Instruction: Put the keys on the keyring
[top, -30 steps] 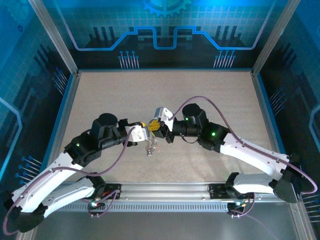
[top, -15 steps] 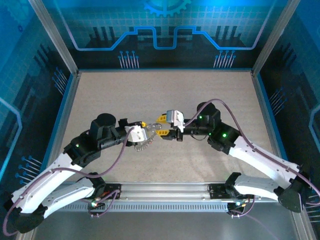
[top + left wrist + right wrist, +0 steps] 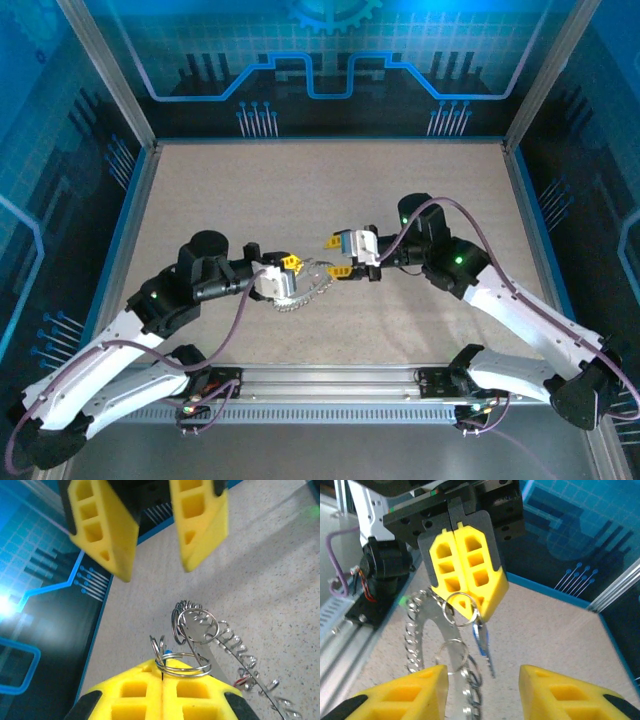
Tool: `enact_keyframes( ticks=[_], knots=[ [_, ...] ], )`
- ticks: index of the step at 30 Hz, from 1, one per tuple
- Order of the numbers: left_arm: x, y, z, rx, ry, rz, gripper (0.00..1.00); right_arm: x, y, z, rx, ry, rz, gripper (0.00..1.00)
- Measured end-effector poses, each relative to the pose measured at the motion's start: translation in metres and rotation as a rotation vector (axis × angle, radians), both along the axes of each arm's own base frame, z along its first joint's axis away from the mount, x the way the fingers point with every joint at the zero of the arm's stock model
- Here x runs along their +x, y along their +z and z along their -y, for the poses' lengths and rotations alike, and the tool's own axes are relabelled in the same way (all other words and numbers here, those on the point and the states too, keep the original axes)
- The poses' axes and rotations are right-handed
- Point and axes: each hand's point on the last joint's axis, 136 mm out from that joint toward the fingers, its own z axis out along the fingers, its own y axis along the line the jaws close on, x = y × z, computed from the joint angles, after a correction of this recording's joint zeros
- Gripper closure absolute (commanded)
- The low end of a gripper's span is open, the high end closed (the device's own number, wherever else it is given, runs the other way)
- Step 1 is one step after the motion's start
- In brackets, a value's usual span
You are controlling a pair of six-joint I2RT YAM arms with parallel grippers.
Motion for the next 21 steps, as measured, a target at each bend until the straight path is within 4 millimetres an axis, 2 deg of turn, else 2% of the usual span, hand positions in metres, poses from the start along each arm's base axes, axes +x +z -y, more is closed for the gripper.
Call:
enact_keyframes(
  ticks=[5, 9, 14, 21],
  knots=[
    [-0.012, 0.001, 0.008, -0.020, -0.091, 0.022, 1.00, 0.002, 0.003, 0.004, -0.031, 0.027, 0.093, 0.63],
    [-0.018, 0.007, 0.013, -0.049, -0.142, 0.032, 1.00, 0.000, -0.003, 0.004, -0.059, 0.064, 0.155, 0.54],
    [-0.026, 0.015, 0.019, -0.083, -0.197, 0.047, 1.00, 0.000, -0.008, 0.001, -0.078, 0.069, 0.205, 0.56],
    [-0.035, 0.013, 0.024, -0.092, -0.264, 0.021, 1.00, -0.014, -0.012, -0.007, -0.092, 0.125, 0.243, 0.54]
  ],
)
